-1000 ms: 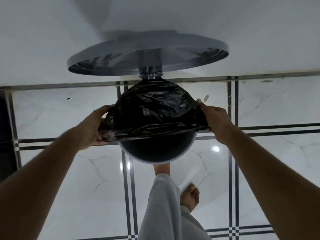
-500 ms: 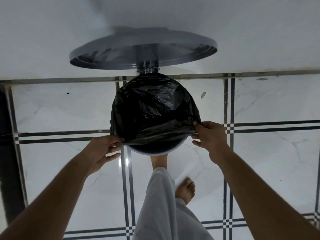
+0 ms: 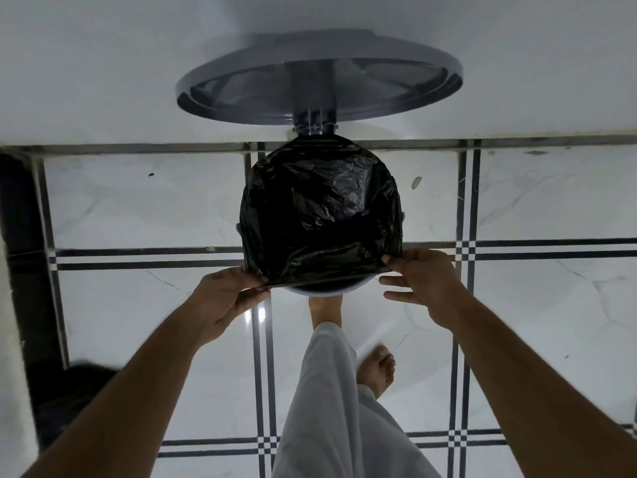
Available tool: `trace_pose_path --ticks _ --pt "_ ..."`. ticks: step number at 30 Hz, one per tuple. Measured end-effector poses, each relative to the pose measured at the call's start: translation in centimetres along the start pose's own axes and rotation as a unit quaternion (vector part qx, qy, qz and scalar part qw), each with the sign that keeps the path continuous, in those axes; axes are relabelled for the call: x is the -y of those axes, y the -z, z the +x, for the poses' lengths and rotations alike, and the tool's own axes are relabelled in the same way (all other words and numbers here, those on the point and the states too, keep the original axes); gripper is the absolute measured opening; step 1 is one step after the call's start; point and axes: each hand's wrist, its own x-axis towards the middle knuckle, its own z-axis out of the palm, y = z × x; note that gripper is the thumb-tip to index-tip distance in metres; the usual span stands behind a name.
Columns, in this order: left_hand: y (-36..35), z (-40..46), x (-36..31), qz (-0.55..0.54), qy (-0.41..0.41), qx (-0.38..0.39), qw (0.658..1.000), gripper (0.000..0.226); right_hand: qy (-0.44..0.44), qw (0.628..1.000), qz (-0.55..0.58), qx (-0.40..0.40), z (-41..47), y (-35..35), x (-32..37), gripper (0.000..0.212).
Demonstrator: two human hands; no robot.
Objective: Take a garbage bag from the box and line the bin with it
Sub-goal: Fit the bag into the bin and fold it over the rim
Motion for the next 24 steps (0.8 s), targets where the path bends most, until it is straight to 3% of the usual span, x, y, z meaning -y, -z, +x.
trace_pose_path --ticks 3,7,11,16,19,21,24 --pt "-0.3 -0.2 -0.3 0.070 -0.003 0.000 0.998 0.029 -0.003 1.000 -0.024 -0.015 -0.3 -0.2 -0.3 0.027" --pt "-1.1 -0.3 -0.1 0.159 -0.013 0.019 0.987 0.035 0.004 1.000 0.019 -0.006 -1.4 -0.9 -1.4 0.013" --pt "-1.8 0.2 0.8 0.157 -0.021 -0.013 0.987 0.031 0.002 0.996 0.083 0.017 -1.6 -0.4 -2.5 0.018" --pt "-2.4 0.7 1.8 0.240 -0.024 -0.064 0.968 0.024 -0.005 1.000 0.024 -0.003 -1.7 -1.7 -3.3 0.013" --pt "-2.5 0.6 2.4 0.179 -0.013 -0.049 0.983 0.028 -0.024 0.994 0.103 -0.008 -2.2 -2.7 -3.2 0.011" --pt "-2.4 0.2 2.6 0.132 -0.001 -0.028 0.991 0.030 -0.023 0.991 0.125 -0.046 -2.9 -3.6 -2.8 0.018" --pt "-2.3 0.0 2.9 0.130 -0.002 -0.010 0.992 0.033 0.008 0.987 0.102 -0.128 -3.8 -5.1 -2.5 0.050"
